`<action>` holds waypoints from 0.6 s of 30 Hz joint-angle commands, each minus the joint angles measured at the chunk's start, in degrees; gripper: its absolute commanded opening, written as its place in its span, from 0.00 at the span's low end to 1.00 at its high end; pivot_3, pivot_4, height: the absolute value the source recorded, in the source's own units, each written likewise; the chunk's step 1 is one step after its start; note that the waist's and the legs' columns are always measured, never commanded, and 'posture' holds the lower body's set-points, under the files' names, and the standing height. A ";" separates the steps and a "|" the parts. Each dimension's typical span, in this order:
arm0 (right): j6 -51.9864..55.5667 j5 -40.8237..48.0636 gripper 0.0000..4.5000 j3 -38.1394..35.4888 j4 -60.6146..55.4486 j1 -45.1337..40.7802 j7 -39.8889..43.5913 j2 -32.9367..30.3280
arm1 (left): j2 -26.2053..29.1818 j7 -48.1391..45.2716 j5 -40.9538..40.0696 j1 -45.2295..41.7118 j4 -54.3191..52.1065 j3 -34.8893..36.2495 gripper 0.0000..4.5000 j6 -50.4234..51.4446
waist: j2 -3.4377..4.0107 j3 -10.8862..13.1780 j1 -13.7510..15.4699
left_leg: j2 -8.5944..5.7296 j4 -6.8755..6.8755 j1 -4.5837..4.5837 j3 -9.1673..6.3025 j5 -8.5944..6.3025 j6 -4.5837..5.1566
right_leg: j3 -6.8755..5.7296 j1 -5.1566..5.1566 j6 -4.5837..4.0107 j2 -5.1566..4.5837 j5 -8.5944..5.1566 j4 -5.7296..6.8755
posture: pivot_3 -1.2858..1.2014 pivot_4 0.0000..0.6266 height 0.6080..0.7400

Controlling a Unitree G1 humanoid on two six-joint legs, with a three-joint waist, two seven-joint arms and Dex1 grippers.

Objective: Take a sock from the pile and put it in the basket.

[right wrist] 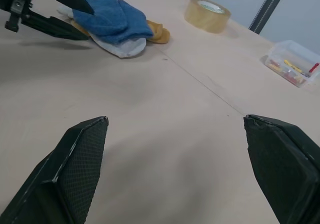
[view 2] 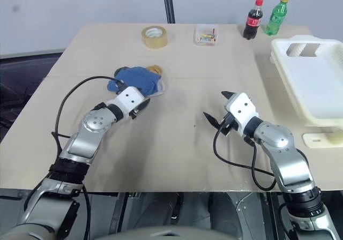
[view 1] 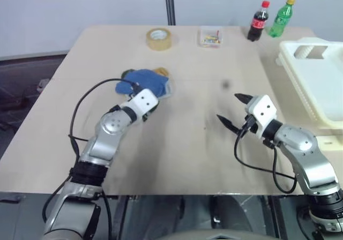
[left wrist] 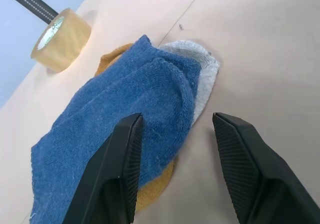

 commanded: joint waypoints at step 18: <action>-1.49 0.24 1.00 -1.51 -2.10 0.95 -0.17 -0.36 | 2.38 -8.96 -8.89 8.82 -18.36 4.75 0.01 5.17 | 0.01 0.00 -0.85 | 0.01 0.02 -0.01 0.00 -0.01 0.02 | 0.10 0.00 0.01 -0.05 0.01 0.00 | 0.52 0.24 1.00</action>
